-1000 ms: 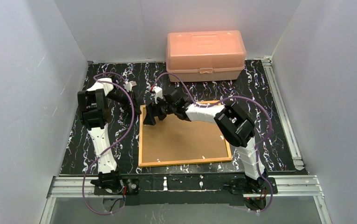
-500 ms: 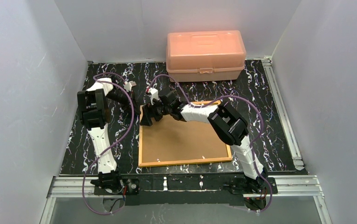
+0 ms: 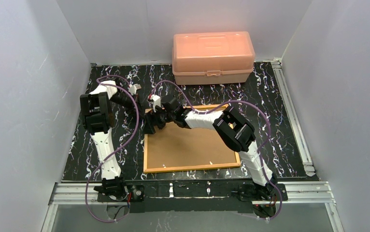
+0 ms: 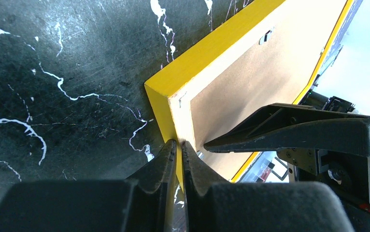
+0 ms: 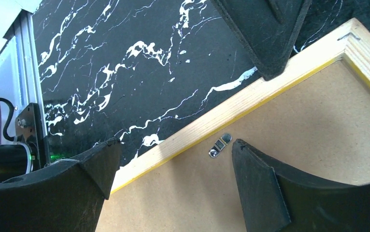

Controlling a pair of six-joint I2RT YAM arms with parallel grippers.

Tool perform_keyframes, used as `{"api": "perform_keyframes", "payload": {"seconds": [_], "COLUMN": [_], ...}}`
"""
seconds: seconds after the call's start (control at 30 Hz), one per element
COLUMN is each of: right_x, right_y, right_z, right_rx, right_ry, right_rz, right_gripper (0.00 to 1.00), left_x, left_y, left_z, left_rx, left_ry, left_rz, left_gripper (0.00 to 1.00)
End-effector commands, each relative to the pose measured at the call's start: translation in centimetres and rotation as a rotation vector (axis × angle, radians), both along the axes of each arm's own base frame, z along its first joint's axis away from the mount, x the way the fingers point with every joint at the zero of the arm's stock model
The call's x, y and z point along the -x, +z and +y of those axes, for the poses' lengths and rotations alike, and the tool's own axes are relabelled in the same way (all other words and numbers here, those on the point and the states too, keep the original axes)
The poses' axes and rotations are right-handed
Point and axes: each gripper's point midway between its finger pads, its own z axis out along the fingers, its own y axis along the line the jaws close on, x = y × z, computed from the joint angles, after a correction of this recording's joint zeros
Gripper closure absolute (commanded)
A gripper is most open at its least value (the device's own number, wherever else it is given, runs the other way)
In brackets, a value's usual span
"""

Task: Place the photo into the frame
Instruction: Install the photo frame at the center of the board.

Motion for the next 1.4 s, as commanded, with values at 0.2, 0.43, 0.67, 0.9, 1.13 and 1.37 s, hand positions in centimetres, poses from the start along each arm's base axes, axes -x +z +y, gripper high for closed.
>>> {"api": "perform_keyframes", "payload": {"seconds": [0.2,0.43,0.67,0.9,1.13,1.37], "right_x": [1.0,1.9,2.1,2.4,2.7,3.1], "right_y": [0.7,0.8,0.9,0.9,1.1,1.1], "right_z": [1.0,1.4,1.5,1.6,1.7,2.0], "right_rx": [-0.054,-0.067,-0.072,-0.074,-0.083,-0.079], "right_ry": [0.026,0.043,0.050,0.068,0.103,0.155], "right_rz": [0.029,0.059,0.069,0.072,0.067,0.057], "right_gripper": [0.08,0.08,0.09,0.09,0.09,0.10], "left_x": [0.0,0.1,0.0,0.1,0.0,0.0], "left_y": [-0.4,-0.5,-0.3,-0.2,0.0,0.1], "left_z": [1.0,1.0,1.1,1.1,1.0,1.0], "left_rx": [-0.087,-0.091,-0.093,-0.095,-0.091,-0.094], "left_ry": [-0.042,-0.045,-0.046,-0.049,-0.045,-0.049], "left_rz": [-0.039,-0.041,-0.047,-0.052,-0.054,-0.059], "left_gripper": [0.95,0.96,0.96,0.97,0.97,0.97]}}
